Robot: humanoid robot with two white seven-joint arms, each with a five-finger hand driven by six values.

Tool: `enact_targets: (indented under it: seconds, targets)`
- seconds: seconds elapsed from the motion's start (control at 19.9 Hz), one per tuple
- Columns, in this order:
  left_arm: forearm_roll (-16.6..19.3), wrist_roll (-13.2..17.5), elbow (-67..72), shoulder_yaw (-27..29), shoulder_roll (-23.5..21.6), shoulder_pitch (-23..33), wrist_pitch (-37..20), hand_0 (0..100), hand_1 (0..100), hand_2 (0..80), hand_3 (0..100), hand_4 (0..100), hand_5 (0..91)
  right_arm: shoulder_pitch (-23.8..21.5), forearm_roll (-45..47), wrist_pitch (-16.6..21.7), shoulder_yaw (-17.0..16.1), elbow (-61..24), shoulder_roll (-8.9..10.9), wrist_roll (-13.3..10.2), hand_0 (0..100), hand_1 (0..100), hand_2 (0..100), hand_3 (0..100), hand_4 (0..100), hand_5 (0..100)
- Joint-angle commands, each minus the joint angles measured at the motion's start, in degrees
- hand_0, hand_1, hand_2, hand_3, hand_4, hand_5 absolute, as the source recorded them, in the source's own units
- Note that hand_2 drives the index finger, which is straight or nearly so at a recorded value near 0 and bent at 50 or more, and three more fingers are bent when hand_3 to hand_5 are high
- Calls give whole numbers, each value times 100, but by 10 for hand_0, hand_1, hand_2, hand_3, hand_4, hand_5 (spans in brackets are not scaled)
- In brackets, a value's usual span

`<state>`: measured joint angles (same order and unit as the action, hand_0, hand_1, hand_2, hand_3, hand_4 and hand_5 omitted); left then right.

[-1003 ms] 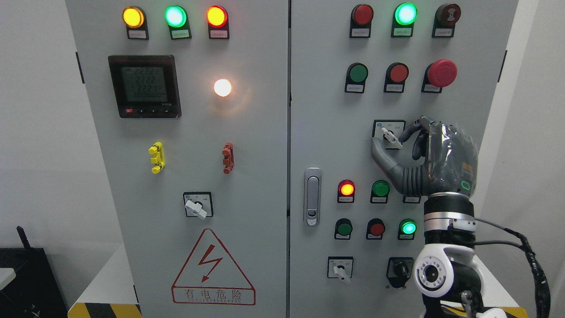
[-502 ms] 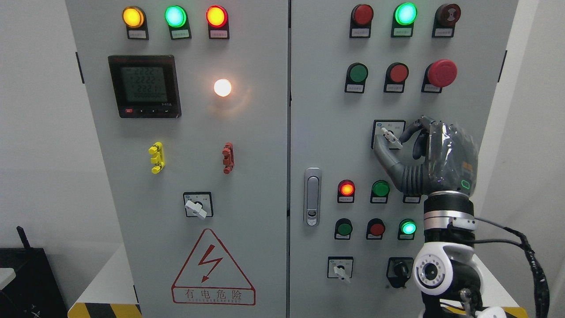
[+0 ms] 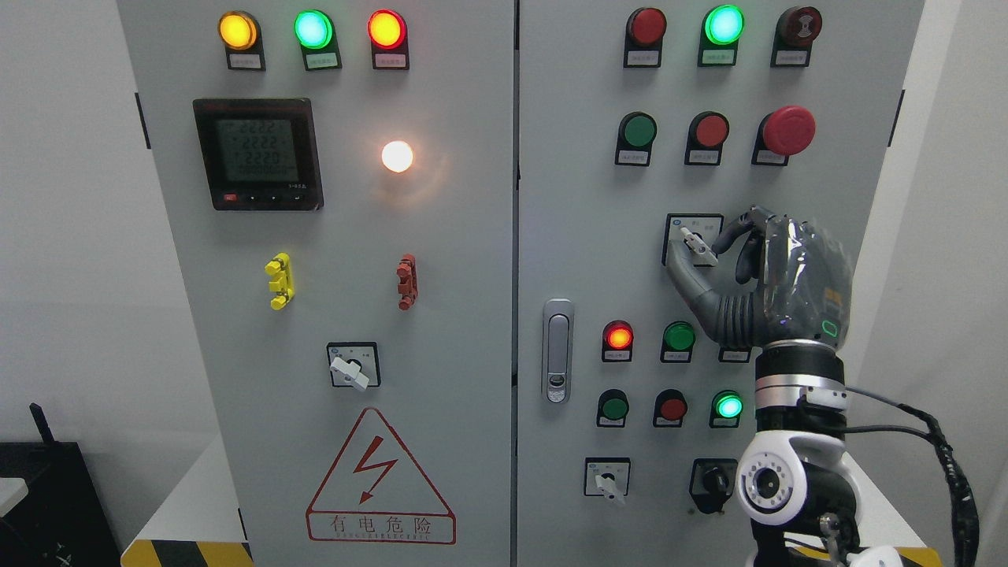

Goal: Rotate and turn off gray switch

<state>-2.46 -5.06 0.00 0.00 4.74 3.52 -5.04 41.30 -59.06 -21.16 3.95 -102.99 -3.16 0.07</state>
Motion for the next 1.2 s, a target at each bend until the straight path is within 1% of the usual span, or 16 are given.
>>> enact_targets:
  seconds: [0.0,0.2,0.65,0.9,1.15]
  targets:
    - [0,-22,79,-9,0,0,3,120,389,0,0,0,0,27,0,-3,9,7,0,1,243,468,653,983,936,1000]
    - [0,-30,79,-9,0,0,3,120,389,0,0,0,0,27,0,-3,9,16,0,1,278,464,657,983,935,1000]
    - [0,-30,79,-9,0,0,3,120,389,0,0,0,0,18,0,-3,18,25,0,-7,295,473,659,989,936,1000]
    - [0,-30,79,-9,0,0,3,120,389,0,0,0,0,27,9,6,18,42,0,-7,344,457,666,994,936,1000]
    - [0,-30,79,-9,0,0,3,120,389,0,0,0,0,27,17,-3,27,51,0,1,366,448,680,1000,938,1000]
